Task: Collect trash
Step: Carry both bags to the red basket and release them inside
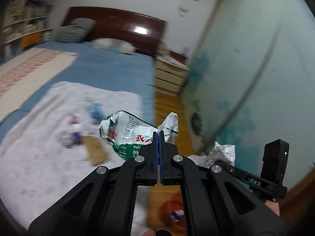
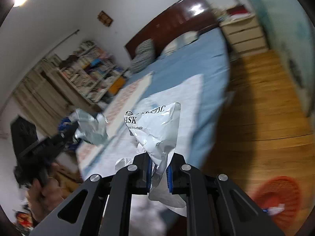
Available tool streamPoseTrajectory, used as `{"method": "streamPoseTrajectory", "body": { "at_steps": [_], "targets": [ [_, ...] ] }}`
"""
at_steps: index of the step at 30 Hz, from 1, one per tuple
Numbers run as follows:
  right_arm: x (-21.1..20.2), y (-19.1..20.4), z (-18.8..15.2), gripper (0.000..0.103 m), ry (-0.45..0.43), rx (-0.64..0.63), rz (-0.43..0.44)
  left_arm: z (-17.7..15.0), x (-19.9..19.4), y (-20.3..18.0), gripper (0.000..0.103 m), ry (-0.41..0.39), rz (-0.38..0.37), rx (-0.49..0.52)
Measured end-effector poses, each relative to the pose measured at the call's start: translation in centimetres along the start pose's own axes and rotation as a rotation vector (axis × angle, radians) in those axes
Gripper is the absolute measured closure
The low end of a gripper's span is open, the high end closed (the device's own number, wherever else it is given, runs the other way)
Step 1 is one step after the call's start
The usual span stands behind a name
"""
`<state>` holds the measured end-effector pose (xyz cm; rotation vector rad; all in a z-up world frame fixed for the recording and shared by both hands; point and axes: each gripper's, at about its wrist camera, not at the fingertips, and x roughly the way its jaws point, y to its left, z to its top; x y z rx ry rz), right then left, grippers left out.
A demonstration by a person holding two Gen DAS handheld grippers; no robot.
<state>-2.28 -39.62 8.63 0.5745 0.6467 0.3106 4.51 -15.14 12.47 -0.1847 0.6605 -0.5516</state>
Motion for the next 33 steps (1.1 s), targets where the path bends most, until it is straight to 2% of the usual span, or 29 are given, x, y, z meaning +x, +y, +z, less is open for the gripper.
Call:
{"method": "streamPoseTrajectory", "body": {
  "at_steps": [5,7,11,14,17,19,22,26,33],
  "targets": [
    [-7.8,-7.6,-2.1,0.089,-0.05,0.083,-0.17,-3.2,6.7,-7.2,0.102,0.128,-0.131,0.086],
    [-9.6,-11.2,-3.5,0.089,-0.056,0.139,-0.214,-5.8,10.9,-9.6,0.102,0.217,-0.172,0.113],
    [-10.6,-17.1,-6.7,0.089,-0.039,0.217,-0.306,-11.1,17.8,-12.3,0.102,0.374,-0.184,0.195],
    [-9.8,-21.6,-9.9,0.089,0.002,0.28,-0.359,-16.2,23.2,-14.3,0.102,0.462,-0.187,0.305],
    [-7.4,-26.2,-13.4,0.089,0.077,0.337,-0.409,-22.4,28.5,-14.7,0.102,0.62,-0.198,0.286],
    [-5.0,-29.3,-16.4,0.089,0.152,0.384,-0.442,-25.0,30.3,-15.0,0.102,0.662,-0.213,0.317],
    [-2.6,-32.4,-19.9,0.089,0.23,0.437,-0.495,-27.6,31.6,-15.0,0.102,0.697,-0.149,0.386],
    [-1.0,-34.3,-21.8,0.089,0.271,0.462,-0.503,-30.4,32.7,-15.5,0.102,0.759,-0.141,0.407],
    [-0.1,-36.5,-22.5,0.089,0.286,0.482,-0.529,-32.0,33.1,-15.4,0.102,0.804,-0.122,0.432]
  ]
}}
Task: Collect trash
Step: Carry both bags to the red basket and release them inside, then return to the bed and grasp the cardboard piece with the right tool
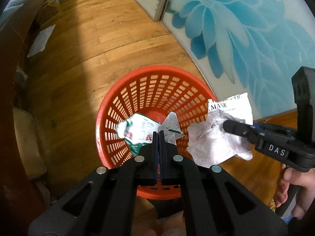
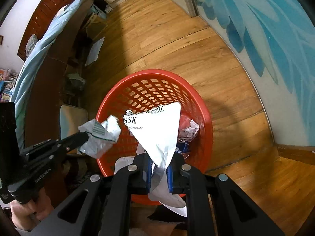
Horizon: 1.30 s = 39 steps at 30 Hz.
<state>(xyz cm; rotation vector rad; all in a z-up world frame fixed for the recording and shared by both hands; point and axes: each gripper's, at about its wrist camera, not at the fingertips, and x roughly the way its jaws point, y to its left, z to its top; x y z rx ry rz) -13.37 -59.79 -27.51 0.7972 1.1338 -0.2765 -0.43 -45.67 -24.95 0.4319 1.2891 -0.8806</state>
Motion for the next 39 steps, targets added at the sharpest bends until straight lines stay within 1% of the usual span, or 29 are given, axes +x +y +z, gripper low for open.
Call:
{"method": "streamPoseTrajectory", "body": {
  "at_steps": [5,9,10,11,12,13,14,15,16,20,22,23,24,25,26,28,29,31,32,33,34,35,36,37,38,39],
  "targets": [
    [-0.2,0.1,-0.2,0.089,-0.012,0.001,0.011,0.1,-0.1,0.2,0.102,-0.014,0.015,-0.003],
    [-0.6,0.9,0.1,0.088,-0.021,-0.013,0.001,0.3,-0.4,0.2,0.102,-0.022,0.021,-0.003],
    [-0.8,1.2,0.2,0.085,-0.029,-0.023,-0.018,0.3,-0.6,0.3,0.102,-0.024,0.023,-0.007],
    [-1.0,1.4,0.2,0.06,-0.035,-0.034,-0.045,0.4,-0.7,0.4,0.099,-0.024,0.026,-0.011],
    [-1.2,1.4,0.2,0.034,-0.042,-0.036,-0.069,0.4,-0.8,0.6,0.095,-0.02,0.039,-0.01],
    [-1.7,1.2,0.2,0.029,-0.061,-0.022,-0.067,0.5,-1.0,0.8,0.075,-0.012,0.067,-0.006],
    [-2.3,1.0,0.1,0.028,-0.077,-0.008,-0.068,0.5,-1.0,1.0,0.04,-0.008,0.087,-0.007],
    [-2.5,0.9,0.2,0.029,-0.078,-0.007,-0.075,0.5,-1.5,1.4,0.03,-0.014,0.108,-0.017],
    [-2.9,0.7,0.3,0.029,-0.082,-0.006,-0.086,0.5,-2.3,1.9,0.027,-0.033,0.109,-0.031],
    [-5.6,0.4,0.5,0.029,-0.127,0.011,-0.095,0.9,-5.5,3.3,0.027,-0.064,0.147,-0.043],
    [-8.1,1.0,0.8,0.029,-0.164,0.021,-0.068,1.0,-8.1,4.1,0.027,-0.087,0.163,-0.048],
    [-9.2,1.4,0.9,0.029,-0.179,0.02,-0.05,0.8,-10.6,4.8,0.027,-0.115,0.174,-0.051],
    [-10.6,2.4,1.1,0.028,-0.198,0.01,-0.028,0.7,-12.0,5.2,0.027,-0.131,0.181,-0.056],
    [-12.0,3.6,1.4,0.027,-0.214,-0.01,-0.002,0.5,-13.7,5.8,0.027,-0.151,0.19,-0.069],
    [-13.0,4.9,1.7,0.027,-0.226,-0.031,0.019,0.1,-16.8,7.1,0.027,-0.197,0.19,-0.098],
    [-15.6,9.0,2.7,0.023,-0.256,-0.102,0.075,-0.4,-20.4,8.7,0.023,-0.26,0.176,-0.138],
    [-16.3,11.0,3.0,0.022,-0.263,-0.137,0.095,-1.0,-23.0,10.1,0.022,-0.312,0.169,-0.17],
    [-18.2,17.2,3.6,0.021,-0.288,-0.253,0.131,-2.5,-27.4,13.4,0.02,-0.399,0.178,-0.242],
    [-18.8,20.9,3.8,0.018,-0.296,-0.323,0.149,-3.3,-29.0,15.2,0.02,-0.429,0.182,-0.281],
    [-19.1,23.3,3.8,0.014,-0.296,-0.37,0.163,-4.0,-30.1,16.4,0.02,-0.449,0.182,-0.309],
    [-19.2,27.1,3.7,0.012,-0.29,-0.444,0.18,-5.0,-31.2,18.1,0.02,-0.47,0.182,-0.347],
    [-19.1,30.2,3.6,0.008,-0.284,-0.503,0.187,-6.3,-32.8,20.5,0.019,-0.489,0.187,-0.405],
    [-18.6,33.8,3.3,0.007,-0.274,-0.573,0.19,-7.6,-34.2,22.7,0.018,-0.508,0.189,-0.457],
    [-17.9,37.6,2.9,0.007,-0.257,-0.646,0.187,-9.5,-35.9,25.6,0.018,-0.537,0.187,-0.527],
    [-17.0,40.6,2.5,0.007,-0.237,-0.705,0.186,-11.1,-37.0,27.8,0.017,-0.561,0.187,-0.581],
    [-15.9,44.1,1.7,0.007,-0.215,-0.779,0.184,-12.5,-37.5,29.2,0.017,-0.576,0.193,-0.621]
  ]
}}
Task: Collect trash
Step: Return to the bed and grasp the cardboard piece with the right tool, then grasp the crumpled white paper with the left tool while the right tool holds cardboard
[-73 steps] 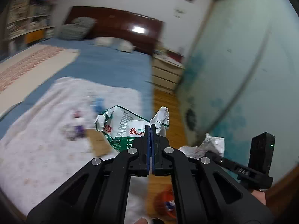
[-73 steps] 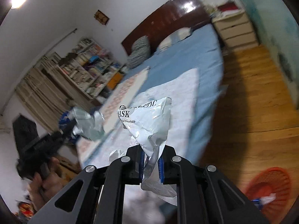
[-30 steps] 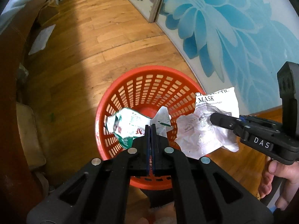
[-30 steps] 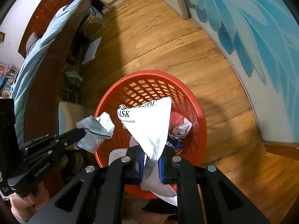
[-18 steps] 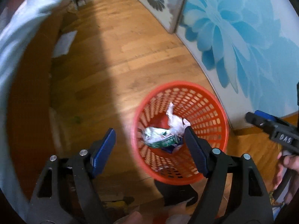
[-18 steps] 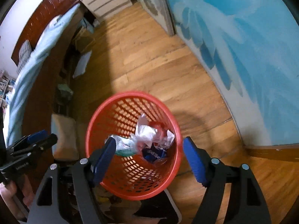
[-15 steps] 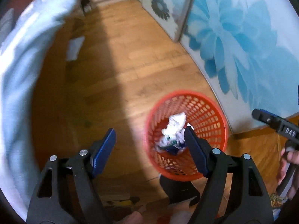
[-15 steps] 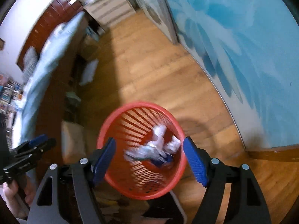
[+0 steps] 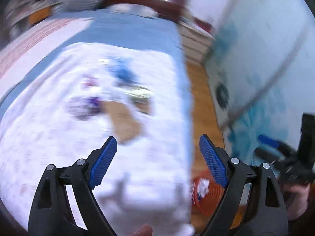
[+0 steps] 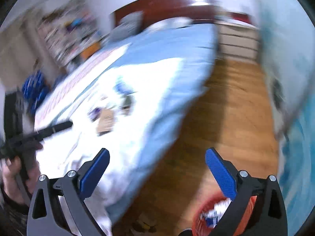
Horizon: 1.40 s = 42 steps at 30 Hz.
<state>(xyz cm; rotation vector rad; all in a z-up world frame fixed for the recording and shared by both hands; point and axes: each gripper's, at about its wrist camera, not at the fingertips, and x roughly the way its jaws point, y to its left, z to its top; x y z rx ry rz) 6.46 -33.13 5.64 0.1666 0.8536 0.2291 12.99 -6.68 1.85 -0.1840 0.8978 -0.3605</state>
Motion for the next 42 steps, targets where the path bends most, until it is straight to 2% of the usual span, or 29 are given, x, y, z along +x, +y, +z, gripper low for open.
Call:
{"method": "streamPoseTrajectory", "body": {
  "at_steps": [1,5,7,8,13,14,15,16,18,22,28,31,35,39,40,42],
  "targets": [
    [2.1,3.1,1.4,0.007,0.026,-0.081,0.01,0.6,-0.9,3.2,0.017,-0.019,0.035,-0.063],
    [10.2,11.7,4.7,0.007,0.131,-0.256,0.024,1.1,-2.5,10.7,0.017,-0.045,0.098,-0.215],
    [13.6,13.5,5.2,0.007,0.183,-0.264,0.057,1.3,-2.8,13.1,0.017,-0.042,0.101,-0.263],
    [14.9,14.1,5.3,0.007,0.2,-0.258,0.046,1.3,-2.9,14.3,0.017,-0.04,0.107,-0.283],
    [20.2,15.2,4.2,0.008,0.236,-0.193,0.047,1.4,-2.5,16.1,0.017,-0.024,0.15,-0.259],
    [21.2,15.0,4.0,0.012,0.246,-0.19,0.039,1.3,-2.1,16.2,0.017,-0.013,0.156,-0.254],
    [22.3,14.9,3.7,0.024,0.258,-0.182,0.02,1.1,-1.9,16.5,0.017,-0.004,0.156,-0.256],
    [23.0,14.5,3.5,0.03,0.263,-0.166,0.008,1.1,-1.7,16.8,0.017,0.005,0.152,-0.261],
    [22.6,13.7,3.4,0.038,0.231,-0.124,0.024,1.0,-1.3,17.2,0.017,0.014,0.138,-0.261],
    [20.2,11.7,3.0,0.038,0.176,-0.026,0.11,1.3,-0.1,17.0,0.017,0.033,0.152,-0.243],
    [14.0,9.2,2.8,0.038,0.063,0.177,0.251,2.3,4.7,15.0,0.017,0.074,0.152,-0.193],
    [10.8,8.6,2.0,0.038,0.026,0.184,0.269,2.5,7.5,14.2,0.017,0.1,0.159,-0.199],
    [9.3,7.7,1.0,0.038,0.03,0.208,0.288,2.4,11.3,12.5,0.017,0.146,0.278,-0.104],
    [7.7,6.1,0.2,0.038,0.011,0.24,0.28,2.4,13.0,12.6,0.017,0.15,0.275,-0.073],
    [7.4,6.0,0.3,0.038,0.009,0.237,0.274,2.4,13.1,13.3,0.018,0.136,0.255,-0.102],
    [6.4,5.5,0.3,0.038,-0.007,0.225,0.269,2.6,13.3,14.1,0.046,0.132,0.231,-0.147]
  ]
}}
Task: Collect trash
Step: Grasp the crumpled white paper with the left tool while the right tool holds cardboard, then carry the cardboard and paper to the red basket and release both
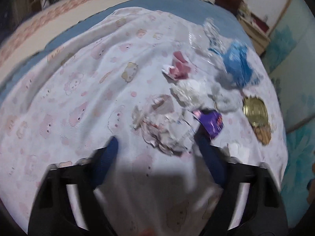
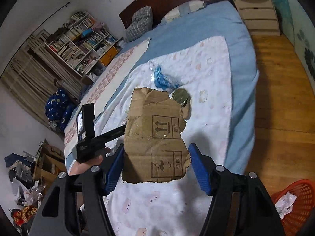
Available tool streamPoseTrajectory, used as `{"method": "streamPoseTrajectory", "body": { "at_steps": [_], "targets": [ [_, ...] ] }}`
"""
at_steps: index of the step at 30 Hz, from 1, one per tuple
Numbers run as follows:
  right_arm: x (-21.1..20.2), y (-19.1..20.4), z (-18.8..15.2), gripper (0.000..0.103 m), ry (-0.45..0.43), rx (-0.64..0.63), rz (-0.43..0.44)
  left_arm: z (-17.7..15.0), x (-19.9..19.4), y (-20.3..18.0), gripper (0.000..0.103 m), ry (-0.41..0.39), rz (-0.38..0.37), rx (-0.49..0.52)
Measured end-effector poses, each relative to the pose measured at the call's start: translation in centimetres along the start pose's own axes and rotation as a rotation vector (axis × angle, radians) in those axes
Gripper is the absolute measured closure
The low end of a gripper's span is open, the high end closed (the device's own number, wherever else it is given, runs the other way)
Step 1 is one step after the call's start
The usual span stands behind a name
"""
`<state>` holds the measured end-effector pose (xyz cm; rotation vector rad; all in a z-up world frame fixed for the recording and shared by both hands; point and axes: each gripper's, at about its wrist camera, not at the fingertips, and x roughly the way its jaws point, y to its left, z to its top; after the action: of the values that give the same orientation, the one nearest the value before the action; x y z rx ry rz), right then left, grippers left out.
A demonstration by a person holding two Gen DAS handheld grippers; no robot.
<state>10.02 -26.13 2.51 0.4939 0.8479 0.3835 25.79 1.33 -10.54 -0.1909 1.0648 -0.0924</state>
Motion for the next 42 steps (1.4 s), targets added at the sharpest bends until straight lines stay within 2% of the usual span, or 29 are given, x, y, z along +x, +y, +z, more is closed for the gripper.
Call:
{"method": "streamPoseTrajectory", "body": {
  "at_steps": [1,3,5,10,13,15,17,18,21,24,28,31,32,33,34,36,37,41,42],
  "targets": [
    [-0.7,-0.1,-0.1,0.038,-0.01,-0.017,-0.007,0.2,0.0,0.4,0.062,0.007,-0.022,-0.013],
    [-1.6,-0.5,-0.3,0.038,-0.012,-0.02,-0.025,0.3,-0.6,0.7,0.073,-0.019,-0.026,-0.022],
    [-2.2,-1.1,-0.4,0.038,-0.016,-0.007,-0.022,0.0,-1.8,0.7,0.074,-0.057,0.002,-0.011],
    [-4.0,-2.2,-0.5,0.038,-0.037,0.028,-0.009,-0.4,-5.3,1.7,0.075,-0.081,-0.007,-0.056],
    [-5.5,-0.8,-0.4,0.038,-0.052,-0.035,-0.015,-0.9,-10.8,1.6,0.075,-0.146,-0.031,-0.087],
    [-7.9,0.0,-0.2,0.038,-0.086,-0.064,-0.002,-1.7,-14.6,0.6,0.075,-0.206,-0.056,-0.072],
    [-11.7,0.4,-0.2,0.038,-0.139,-0.09,0.018,-3.2,-19.4,-1.2,0.075,-0.285,-0.066,-0.03],
    [-13.8,0.3,-0.6,0.038,-0.163,-0.104,0.01,-3.5,-20.7,-1.9,0.075,-0.307,-0.078,-0.016],
    [-20.3,-1.7,-3.3,0.038,-0.22,-0.129,-0.053,-5.3,-24.8,-5.3,0.075,-0.371,-0.125,0.043],
    [-25.5,-5.8,-6.7,0.038,-0.26,-0.073,-0.15,-7.0,-26.3,-10.6,0.075,-0.369,-0.229,0.122],
    [-30.5,-12.7,-11.7,0.038,-0.308,0.091,-0.235,-11.0,-24.8,-19.8,0.074,-0.297,-0.377,0.292],
    [-31.3,-17.2,-15.4,0.038,-0.286,0.189,-0.321,-14.9,-20.4,-28.1,0.072,-0.218,-0.437,0.561],
    [-31.2,-18.3,-16.4,0.038,-0.272,0.213,-0.338,-16.3,-17.6,-30.5,0.072,-0.182,-0.447,0.635],
    [-30.7,-20.0,-17.8,0.038,-0.246,0.244,-0.36,-17.6,-14.9,-32.2,0.072,-0.132,-0.442,0.665],
    [-30.1,-20.9,-18.6,0.038,-0.224,0.258,-0.375,-19.4,-11.5,-34.2,0.072,-0.031,-0.432,0.693],
    [-28.9,-22.8,-20.4,0.038,-0.172,0.28,-0.414,-22.2,-8.1,-36.5,0.073,0.061,-0.452,0.729],
    [-28.0,-23.9,-21.4,0.038,-0.14,0.289,-0.443,-24.5,-6.2,-38.1,0.073,0.117,-0.438,0.771],
    [-24.7,-27.2,-24.6,0.038,-0.036,0.315,-0.52,-31.2,-3.5,-42.1,0.073,0.175,-0.413,0.935],
    [-24.0,-28.0,-25.3,0.038,-0.015,0.316,-0.529,-31.9,-2.9,-42.3,0.073,0.184,-0.411,0.947]
  ]
}}
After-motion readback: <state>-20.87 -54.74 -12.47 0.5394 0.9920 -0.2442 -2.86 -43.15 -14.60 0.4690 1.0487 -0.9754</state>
